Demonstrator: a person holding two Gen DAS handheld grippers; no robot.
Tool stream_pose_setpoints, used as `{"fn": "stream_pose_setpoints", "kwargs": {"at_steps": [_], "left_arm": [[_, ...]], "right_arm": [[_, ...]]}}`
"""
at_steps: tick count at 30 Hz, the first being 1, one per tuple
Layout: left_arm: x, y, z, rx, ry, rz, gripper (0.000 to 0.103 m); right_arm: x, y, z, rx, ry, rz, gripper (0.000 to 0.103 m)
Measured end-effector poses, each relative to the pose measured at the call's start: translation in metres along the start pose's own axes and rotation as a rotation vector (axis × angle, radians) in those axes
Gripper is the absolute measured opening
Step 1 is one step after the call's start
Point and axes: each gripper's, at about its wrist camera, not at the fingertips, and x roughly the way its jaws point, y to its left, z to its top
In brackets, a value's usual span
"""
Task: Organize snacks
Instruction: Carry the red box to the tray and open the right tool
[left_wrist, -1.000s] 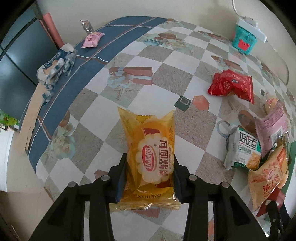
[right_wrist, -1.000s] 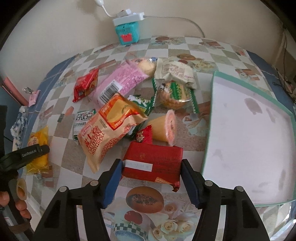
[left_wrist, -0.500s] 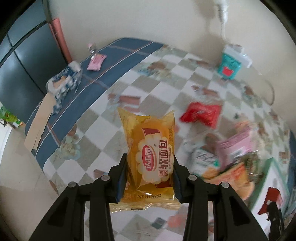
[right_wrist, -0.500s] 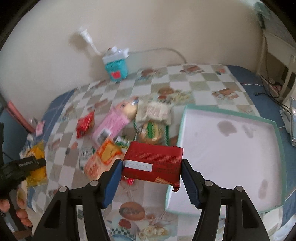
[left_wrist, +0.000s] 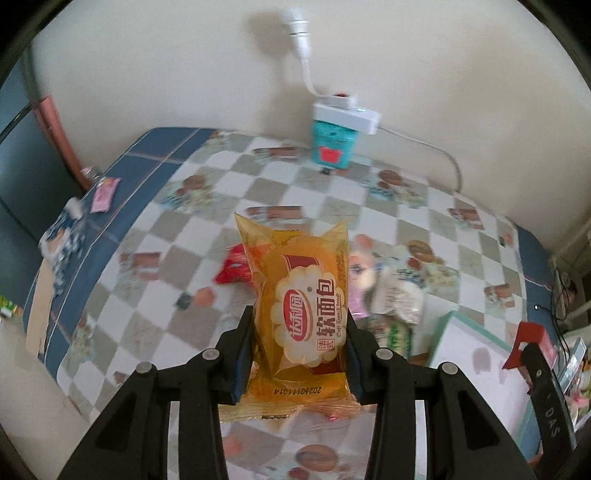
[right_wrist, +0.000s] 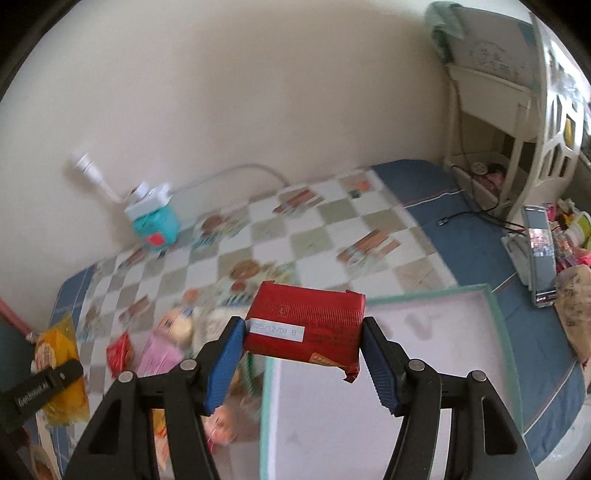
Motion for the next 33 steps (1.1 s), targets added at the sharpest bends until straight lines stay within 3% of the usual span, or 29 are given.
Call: {"fn": "stream_pose_setpoints", "kwargs": {"at_steps": [10,20,23,33], "left_arm": [[0.024,-0.084,0.006,0.124,0.033,-0.052,0.044],[0.055,-0.177,-0.021,0.306,0.105,-0.109,0.044],[0.063,-0.193,-0.030,0.341,0.129,-0.119,0.044],[0.078,-0.210,-0.049,0.385,0.185,-0.120,0.044]], "right_arm": [[0.026,-0.048,0.019,0.060,0.000,-0.084,0.066],[0.042,-0.112,0.021,0.114,0.049,-0.208,0.066],[0.048,-0.120,0.020,0.106,0.058,-0.229,0.062],[0.072,-0.130,0.008,0.107,0.156,-0.237,0.062]]}}
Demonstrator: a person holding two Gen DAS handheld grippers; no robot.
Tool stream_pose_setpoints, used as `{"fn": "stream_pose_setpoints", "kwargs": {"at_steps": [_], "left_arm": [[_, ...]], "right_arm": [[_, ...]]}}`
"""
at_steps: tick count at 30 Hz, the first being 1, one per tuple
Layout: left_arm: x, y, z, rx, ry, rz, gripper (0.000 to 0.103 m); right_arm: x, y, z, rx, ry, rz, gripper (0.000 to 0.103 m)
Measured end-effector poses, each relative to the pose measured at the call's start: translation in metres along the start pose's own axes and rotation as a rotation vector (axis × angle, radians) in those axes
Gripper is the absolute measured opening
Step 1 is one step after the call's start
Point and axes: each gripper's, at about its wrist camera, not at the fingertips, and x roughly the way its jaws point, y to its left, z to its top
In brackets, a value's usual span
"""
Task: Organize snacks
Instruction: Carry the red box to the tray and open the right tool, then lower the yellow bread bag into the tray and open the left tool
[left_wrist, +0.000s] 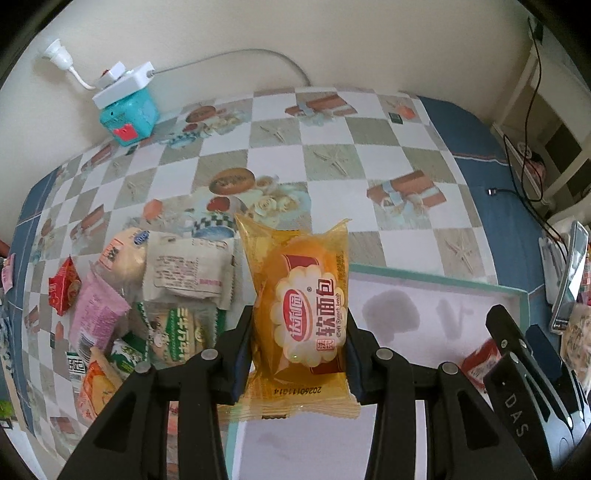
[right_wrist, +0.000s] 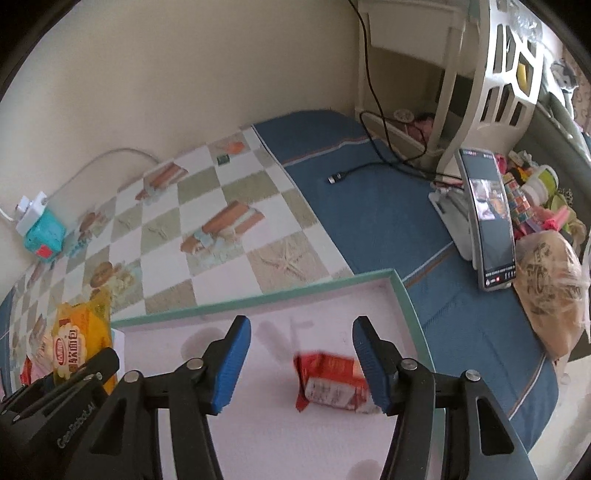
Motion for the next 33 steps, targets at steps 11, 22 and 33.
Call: {"fn": "stream_pose_setpoints", "kwargs": {"at_steps": [11,22,33], "left_arm": [[0.000,0.013,0.002,-0.053,0.013,-0.002,0.079],[-0.012,0.072,0.007,-0.232,-0.016,0.066,0.091],[-0.039,0.144,0.001,-0.431,-0.063,0.151,0.093]], "right_arm": [[0.003,-0.006,-0.001,-0.007,0.036,-0.064,0.068],[-0.006,0.028,-0.007,-0.107,0.011,-0.085,0.084],[-0.035,0.063,-0.013,-0.154,-0.018,-0.032,0.093]]}}
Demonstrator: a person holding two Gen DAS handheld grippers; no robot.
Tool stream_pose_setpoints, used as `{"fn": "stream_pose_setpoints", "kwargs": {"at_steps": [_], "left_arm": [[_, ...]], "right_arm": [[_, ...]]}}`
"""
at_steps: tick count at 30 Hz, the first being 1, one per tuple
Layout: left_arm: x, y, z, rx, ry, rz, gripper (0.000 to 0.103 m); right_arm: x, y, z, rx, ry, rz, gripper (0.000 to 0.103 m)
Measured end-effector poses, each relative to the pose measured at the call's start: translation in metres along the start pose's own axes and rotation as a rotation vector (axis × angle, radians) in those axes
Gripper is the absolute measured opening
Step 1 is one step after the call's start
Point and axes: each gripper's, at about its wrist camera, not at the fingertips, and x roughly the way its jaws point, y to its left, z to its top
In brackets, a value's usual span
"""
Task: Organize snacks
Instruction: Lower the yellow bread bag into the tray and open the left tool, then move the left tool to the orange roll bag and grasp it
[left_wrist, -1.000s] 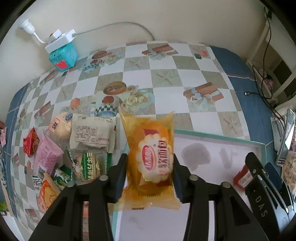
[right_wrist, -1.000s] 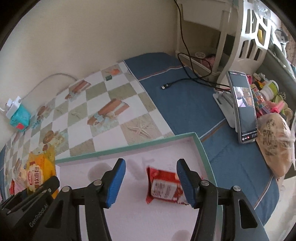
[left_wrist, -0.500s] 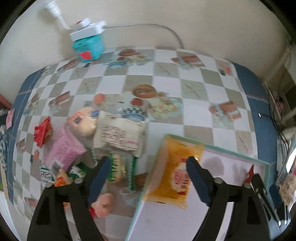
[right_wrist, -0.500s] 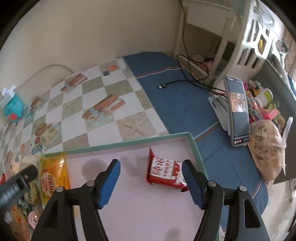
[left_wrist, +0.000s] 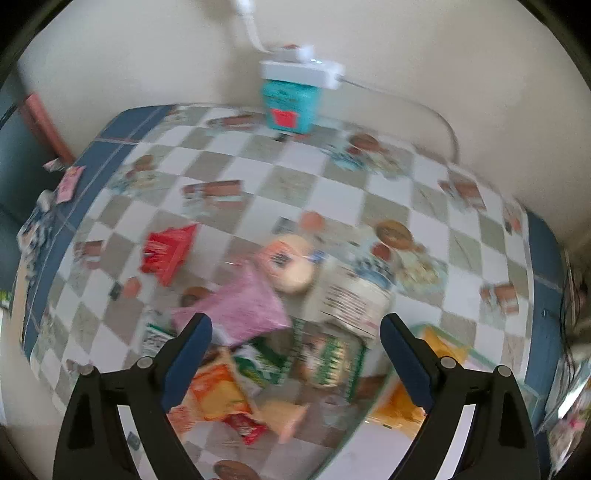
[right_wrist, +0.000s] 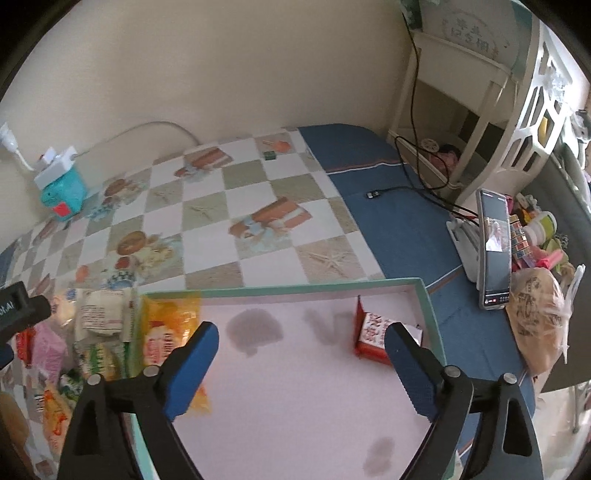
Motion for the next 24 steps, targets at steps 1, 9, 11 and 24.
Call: {"fn": "stream_pose_setpoints", "kwargs": {"at_steps": [1,9,11,24], "left_arm": [[-0.003,0.007,0.001,-0.019,-0.008,0.009,0.093],[-0.022,0.069,-0.004,-0.148,-0.025,0.033,0.093],[-0.026,0.087,-0.007,-0.190,-0.031,0.030,0.094],[-0.027,0.164,-0.042,-0.333,-0.007,0.017,0.102]], "right_arm": [[-0.002,0.002,0.000,0.001,0.002,0.003,0.093],[-0.022,0.021,-0.015,0.035,0.023,0.043,0.095],[-0.026,0.027,-0.019,0.026,0.028,0.046,0.095],[-0.057,0.058,-0.045,0.017,0.019,0.141,0.095]]}}
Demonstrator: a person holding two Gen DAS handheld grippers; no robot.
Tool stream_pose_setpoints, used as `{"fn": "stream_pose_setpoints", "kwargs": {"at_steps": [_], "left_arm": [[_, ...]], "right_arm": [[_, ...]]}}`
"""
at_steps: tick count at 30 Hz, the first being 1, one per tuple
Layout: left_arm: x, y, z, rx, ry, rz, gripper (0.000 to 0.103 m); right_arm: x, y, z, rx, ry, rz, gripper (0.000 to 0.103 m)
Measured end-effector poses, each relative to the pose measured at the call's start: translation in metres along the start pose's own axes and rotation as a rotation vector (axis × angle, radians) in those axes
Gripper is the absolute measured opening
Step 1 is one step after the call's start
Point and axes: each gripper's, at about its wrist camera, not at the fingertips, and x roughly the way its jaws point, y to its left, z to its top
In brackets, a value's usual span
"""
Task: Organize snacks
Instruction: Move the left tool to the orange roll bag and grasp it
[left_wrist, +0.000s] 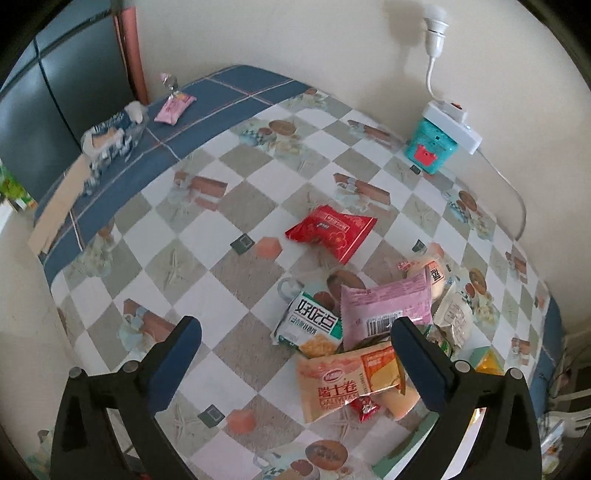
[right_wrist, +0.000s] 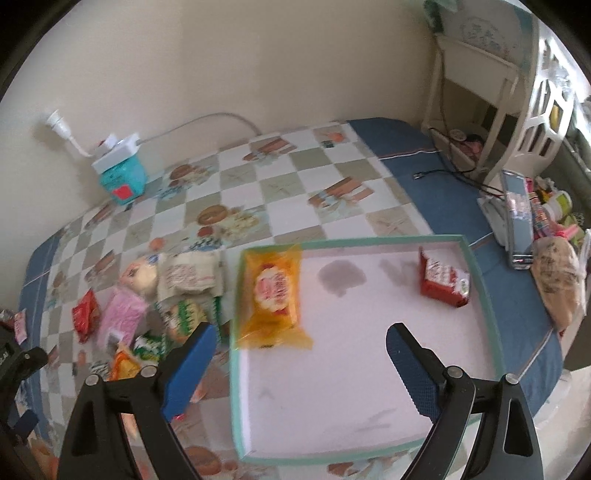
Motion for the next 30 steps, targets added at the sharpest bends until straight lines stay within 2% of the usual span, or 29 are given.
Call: {"fn": "stream_pose_setpoints", "kwargs": {"at_steps": [5,12,19,24,30], "left_arm": [[0.000,0.026,0.008,-0.058,0.011,-0.049,0.102],[0.011,0.058,0.021,-0.111,0.019,-0.045,0.102],[0.023,0.045,0.019,0.024,0.031,-0.057,0.102],[0.035,0.029,0.013,0.119,0.073,-0.077,0.102],[0.047,0.019,0.006,0.172,0.121,-0.075,0.102]], "right_arm": [[0.000,0.012,-0.007,-0.008,0.013,0.034,0.095],[0.010,0.031,-0.013,-0.027,0.053,0.078,0.101],[0.023,0.058,-0.026,-0.074,0.123,0.119,0.101],[0.030,0.074,-0.037,-0.119,0.159,0.115,0.102],[0.041,0.077,-0.042,-0.121,0.195,0.115,0.103]]}}
